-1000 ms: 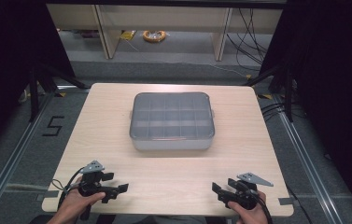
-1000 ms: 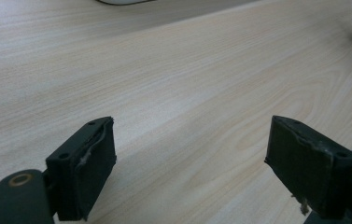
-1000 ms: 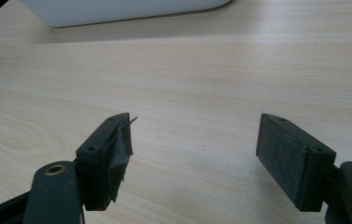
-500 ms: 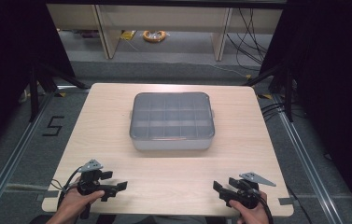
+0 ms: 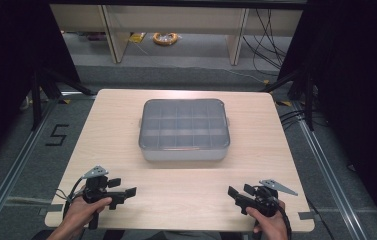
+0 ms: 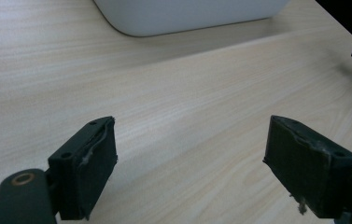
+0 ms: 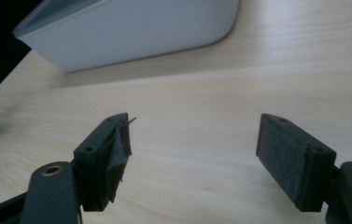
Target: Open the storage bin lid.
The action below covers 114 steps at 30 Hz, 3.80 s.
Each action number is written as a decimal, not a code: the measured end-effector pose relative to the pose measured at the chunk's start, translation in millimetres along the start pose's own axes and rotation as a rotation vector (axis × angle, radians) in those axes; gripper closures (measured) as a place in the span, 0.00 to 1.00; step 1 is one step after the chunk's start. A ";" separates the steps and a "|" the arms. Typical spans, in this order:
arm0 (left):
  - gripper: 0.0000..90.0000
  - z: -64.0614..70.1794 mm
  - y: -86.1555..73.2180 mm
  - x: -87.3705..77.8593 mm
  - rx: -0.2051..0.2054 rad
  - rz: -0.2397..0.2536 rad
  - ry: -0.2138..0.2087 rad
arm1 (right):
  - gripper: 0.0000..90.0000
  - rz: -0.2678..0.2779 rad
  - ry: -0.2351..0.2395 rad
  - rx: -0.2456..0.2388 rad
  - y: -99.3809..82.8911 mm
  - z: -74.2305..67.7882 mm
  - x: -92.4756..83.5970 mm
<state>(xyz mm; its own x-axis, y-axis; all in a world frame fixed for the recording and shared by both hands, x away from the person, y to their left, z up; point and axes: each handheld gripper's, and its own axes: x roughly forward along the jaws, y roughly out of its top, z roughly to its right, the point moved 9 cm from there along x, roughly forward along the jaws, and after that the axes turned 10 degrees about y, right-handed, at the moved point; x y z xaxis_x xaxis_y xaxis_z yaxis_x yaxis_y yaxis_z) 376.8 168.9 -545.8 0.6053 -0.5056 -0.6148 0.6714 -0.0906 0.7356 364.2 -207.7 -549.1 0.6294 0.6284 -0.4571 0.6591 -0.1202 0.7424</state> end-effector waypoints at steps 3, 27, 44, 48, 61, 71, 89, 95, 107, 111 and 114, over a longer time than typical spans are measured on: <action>0.18 -2.3 7.3 2.5 -0.018 0.007 -0.007 | 0.28 0.024 0.044 0.022 9.0 -2.4 4.0; 0.26 -31.7 93.9 30.5 -0.142 0.067 -0.014 | 0.32 0.103 0.060 0.078 119.6 21.9 48.0; 0.33 -53.4 145.6 66.0 -0.206 0.058 0.003 | 0.44 0.097 0.044 0.089 169.4 49.1 96.5; 0.33 -58.7 148.0 73.0 -0.214 0.045 0.014 | 0.45 0.091 0.049 0.169 170.6 45.0 100.0; 0.37 -65.5 166.5 98.3 -0.264 0.032 0.026 | 0.50 0.082 0.038 0.125 177.4 58.5 112.5; 0.42 -62.9 174.9 115.8 -0.276 0.009 0.038 | 0.53 0.067 0.043 0.145 180.4 51.2 129.1; 0.58 -64.5 175.4 122.4 -0.273 0.005 0.060 | 0.64 0.078 0.007 0.234 175.2 51.8 135.5; 0.59 -63.0 177.7 118.6 -0.275 0.030 0.062 | 0.68 0.113 -0.007 0.219 177.6 47.6 129.6; 0.65 -51.0 192.1 88.5 -0.267 0.108 0.025 | 0.73 0.195 0.019 0.205 191.1 29.3 109.6; 0.68 -45.1 196.9 72.6 -0.250 0.142 0.011 | 0.73 0.218 0.043 0.186 194.2 21.1 99.8; 0.68 -38.3 195.7 58.9 -0.228 0.160 -0.006 | 0.73 0.235 0.055 0.183 194.8 14.0 91.1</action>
<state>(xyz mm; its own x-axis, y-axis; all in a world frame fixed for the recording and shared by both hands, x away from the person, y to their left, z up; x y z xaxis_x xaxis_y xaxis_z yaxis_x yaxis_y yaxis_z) 560.2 154.3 -448.9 0.7092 -0.5030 -0.4939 0.6468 0.1856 0.7397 555.7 -184.6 -453.0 0.7539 0.6066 -0.2523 0.5642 -0.4010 0.7217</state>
